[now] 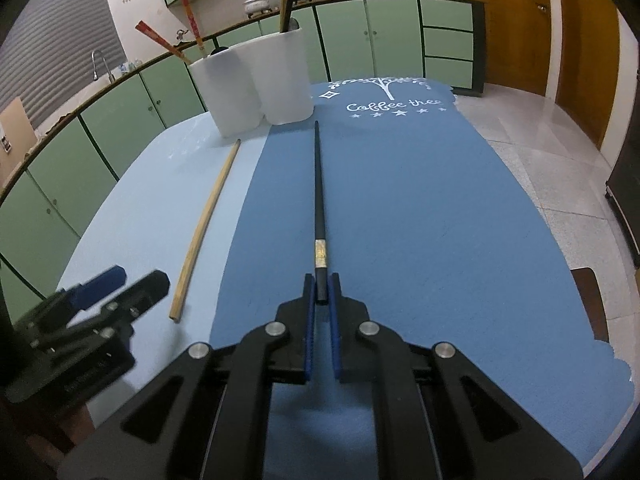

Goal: Organize utensils
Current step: 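Grasp the black chopstick with the right tool, then grasp the plain wooden chopstick with the left tool, then lift both chopsticks and carry them over the white holder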

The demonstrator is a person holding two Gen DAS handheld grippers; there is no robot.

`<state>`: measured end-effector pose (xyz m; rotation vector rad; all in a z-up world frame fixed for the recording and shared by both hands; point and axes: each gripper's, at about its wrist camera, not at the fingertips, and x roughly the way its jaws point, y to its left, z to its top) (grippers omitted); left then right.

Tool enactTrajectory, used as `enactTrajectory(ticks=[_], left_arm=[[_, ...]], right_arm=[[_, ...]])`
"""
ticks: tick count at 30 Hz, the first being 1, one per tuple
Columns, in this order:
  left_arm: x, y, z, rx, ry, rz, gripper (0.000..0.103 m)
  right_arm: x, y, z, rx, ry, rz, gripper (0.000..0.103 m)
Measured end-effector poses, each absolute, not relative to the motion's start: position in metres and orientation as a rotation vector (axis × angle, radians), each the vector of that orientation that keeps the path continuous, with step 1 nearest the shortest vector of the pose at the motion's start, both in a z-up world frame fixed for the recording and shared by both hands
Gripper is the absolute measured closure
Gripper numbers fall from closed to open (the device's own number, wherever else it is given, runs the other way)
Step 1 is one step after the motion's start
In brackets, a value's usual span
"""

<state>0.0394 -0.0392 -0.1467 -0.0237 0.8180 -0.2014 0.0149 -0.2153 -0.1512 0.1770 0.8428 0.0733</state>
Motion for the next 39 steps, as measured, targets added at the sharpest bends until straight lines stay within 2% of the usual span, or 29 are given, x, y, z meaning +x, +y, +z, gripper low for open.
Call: enactTrajectory(ticks=[17,21,23,26,27,39], left_arm=[[0.029,-0.062,-0.160,0.004,0.808,-0.134,0.053],[0.028,-0.062,-0.161,-0.001,0.798,-0.123,0.073],[0.028,-0.059,-0.161,-0.015,0.798,-0.115,0.078],[0.029,-0.057,-0.160,-0.021,0.796,-0.112,0.094],[0.028,-0.058,-0.160,-0.014,0.797,-0.114,0.095],[0.020,-0.058,-0.130,0.007,0.725,-0.153,0.096]], right_arm=[[0.017,-0.226,-0.145,0.202,0.817,0.082,0.097],[0.017,-0.227,-0.145,0.198,0.813,0.083,0.097],[0.016,-0.227,-0.145,0.199,0.814,0.083,0.097],[0.016,-0.227,-0.145,0.197,0.812,0.084,0.097],[0.016,-0.227,-0.145,0.195,0.811,0.084,0.097],[0.016,-0.225,-0.130,0.149,0.775,0.080,0.097]])
